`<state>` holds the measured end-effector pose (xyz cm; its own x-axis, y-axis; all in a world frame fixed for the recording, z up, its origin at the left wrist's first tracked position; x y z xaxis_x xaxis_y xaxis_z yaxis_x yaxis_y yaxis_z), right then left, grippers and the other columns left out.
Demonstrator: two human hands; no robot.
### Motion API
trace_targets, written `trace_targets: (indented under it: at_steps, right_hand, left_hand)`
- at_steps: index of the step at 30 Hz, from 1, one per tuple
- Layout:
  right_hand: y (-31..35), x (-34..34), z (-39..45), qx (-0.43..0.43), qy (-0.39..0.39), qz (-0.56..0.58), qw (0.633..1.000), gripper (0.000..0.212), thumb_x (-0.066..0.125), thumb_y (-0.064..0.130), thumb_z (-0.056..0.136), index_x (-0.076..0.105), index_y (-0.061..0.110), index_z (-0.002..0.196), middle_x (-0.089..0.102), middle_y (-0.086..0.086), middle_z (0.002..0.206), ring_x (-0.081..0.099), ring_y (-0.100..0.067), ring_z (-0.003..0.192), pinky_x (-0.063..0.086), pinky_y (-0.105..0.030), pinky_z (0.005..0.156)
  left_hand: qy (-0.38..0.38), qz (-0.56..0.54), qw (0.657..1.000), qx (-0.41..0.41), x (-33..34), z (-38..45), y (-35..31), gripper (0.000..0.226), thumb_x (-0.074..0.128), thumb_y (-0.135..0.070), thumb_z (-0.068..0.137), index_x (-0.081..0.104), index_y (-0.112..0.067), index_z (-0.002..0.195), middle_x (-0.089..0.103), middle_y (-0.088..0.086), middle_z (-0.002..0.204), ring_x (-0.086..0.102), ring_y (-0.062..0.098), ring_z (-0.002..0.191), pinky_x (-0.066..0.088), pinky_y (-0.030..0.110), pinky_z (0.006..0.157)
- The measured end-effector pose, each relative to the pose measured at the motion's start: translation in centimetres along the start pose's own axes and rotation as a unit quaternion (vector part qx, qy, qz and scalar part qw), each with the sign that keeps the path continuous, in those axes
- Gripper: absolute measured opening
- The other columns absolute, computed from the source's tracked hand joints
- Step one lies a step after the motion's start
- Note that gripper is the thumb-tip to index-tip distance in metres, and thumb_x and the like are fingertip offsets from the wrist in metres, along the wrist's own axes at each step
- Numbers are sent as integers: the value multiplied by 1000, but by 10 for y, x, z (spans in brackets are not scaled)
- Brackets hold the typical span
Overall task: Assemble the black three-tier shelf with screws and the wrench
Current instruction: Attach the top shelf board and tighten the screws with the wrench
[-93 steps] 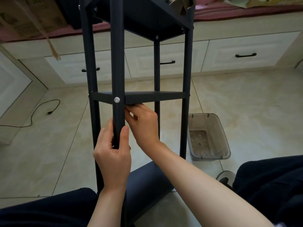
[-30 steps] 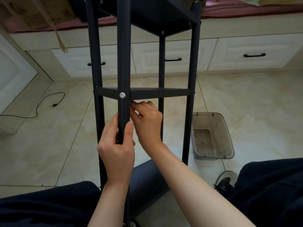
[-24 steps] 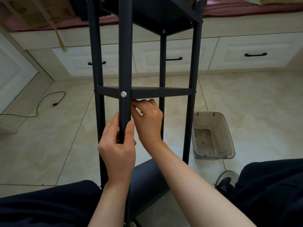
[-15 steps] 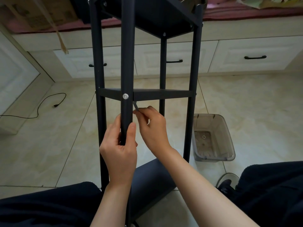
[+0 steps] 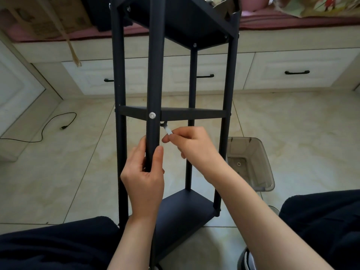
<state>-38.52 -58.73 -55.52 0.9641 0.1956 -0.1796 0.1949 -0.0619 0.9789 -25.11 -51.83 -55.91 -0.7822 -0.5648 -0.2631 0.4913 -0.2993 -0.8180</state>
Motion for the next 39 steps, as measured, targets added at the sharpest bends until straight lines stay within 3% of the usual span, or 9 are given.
trace_targets:
  at_steps: [4, 7, 10, 12, 15, 19, 23, 31, 39]
  right_hand:
    - [8, -5, 2, -23, -1, -29, 999, 22, 57, 22, 97, 77, 19, 89, 55, 31, 54, 51, 9, 61, 38, -18, 64]
    - [9, -7, 2, -28, -6, -42, 999, 20, 58, 23, 97, 78, 19, 99, 56, 26, 54, 54, 10, 62, 40, -11, 61]
    - [10, -7, 4, -36, -23, -52, 998, 19, 60, 21, 97, 78, 18, 102, 62, 19, 68, 61, 4, 70, 43, -7, 63]
    - [9, -7, 6, -45, -39, -53, 997, 18, 60, 20, 96, 78, 17, 99, 62, 14, 66, 57, 6, 60, 39, -5, 55]
    - [8, -6, 6, -60, -67, -43, 995, 17, 61, 20, 96, 78, 18, 100, 60, 14, 63, 57, 6, 61, 40, -7, 54]
    - [6, -2, 3, -106, -106, -22, 988, 18, 61, 18, 96, 77, 15, 105, 67, 5, 80, 61, -9, 78, 50, -19, 72]
    - [-1, 5, 2, -147, -158, 14, 976, 20, 61, 11, 96, 75, 10, 110, 64, 3, 82, 59, -9, 76, 51, -20, 69]
    - [-7, 13, 6, -222, -233, 20, 946, 19, 63, 3, 93, 73, 3, 109, 60, 8, 82, 57, -1, 76, 44, -11, 66]
    - [-9, 24, 9, -254, -254, 23, 933, 16, 63, 3, 92, 74, 2, 105, 70, -7, 86, 62, -8, 77, 48, -11, 69]
  left_hand:
    - [-1, -5, 1000, 6, 0, 0, -2, 29, 57, -38, 98, 58, -40, 127, 57, -19, 86, 63, 25, 65, 54, 50, 53]
    - [2, -4, 1000, 9, 0, 1, -4, 31, 56, -40, 97, 54, -49, 127, 57, -20, 86, 62, 24, 65, 53, 49, 52]
    - [0, -6, 1000, 11, 1, 1, -4, 30, 57, -39, 97, 55, -48, 126, 56, -20, 86, 62, 24, 65, 53, 48, 52]
    - [-1, -9, 1000, 9, 1, 1, -3, 29, 57, -38, 98, 57, -43, 126, 57, -19, 87, 62, 24, 65, 54, 48, 53]
    - [-3, -7, 1000, 7, 2, 1, -1, 30, 57, -38, 97, 58, -36, 127, 58, -19, 87, 63, 25, 67, 54, 49, 54]
    - [0, -3, 1000, 8, 2, 2, -2, 28, 57, -37, 98, 58, -35, 125, 58, -16, 86, 63, 23, 66, 55, 48, 54]
    - [-1, -1, 1000, 7, 1, 1, -2, 27, 58, -34, 98, 58, -34, 125, 58, -15, 86, 63, 22, 66, 55, 48, 54]
    - [-6, 3, 1000, 7, -1, 2, 1, 31, 57, -39, 98, 58, -30, 128, 59, -25, 89, 66, 19, 69, 58, 45, 56]
    - [-19, 5, 1000, 11, -4, 3, 3, 31, 56, -39, 99, 56, -36, 130, 61, -28, 95, 67, 20, 68, 58, 45, 55]
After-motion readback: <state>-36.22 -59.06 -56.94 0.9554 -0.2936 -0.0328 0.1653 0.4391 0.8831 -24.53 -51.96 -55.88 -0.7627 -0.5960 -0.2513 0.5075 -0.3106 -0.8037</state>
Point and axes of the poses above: each hand's wrist, its own z-axis towards the middle knuckle, its own x-axis out of the palm, y = z × x, the point moved 8 cm from there along z, towards the middle knuckle
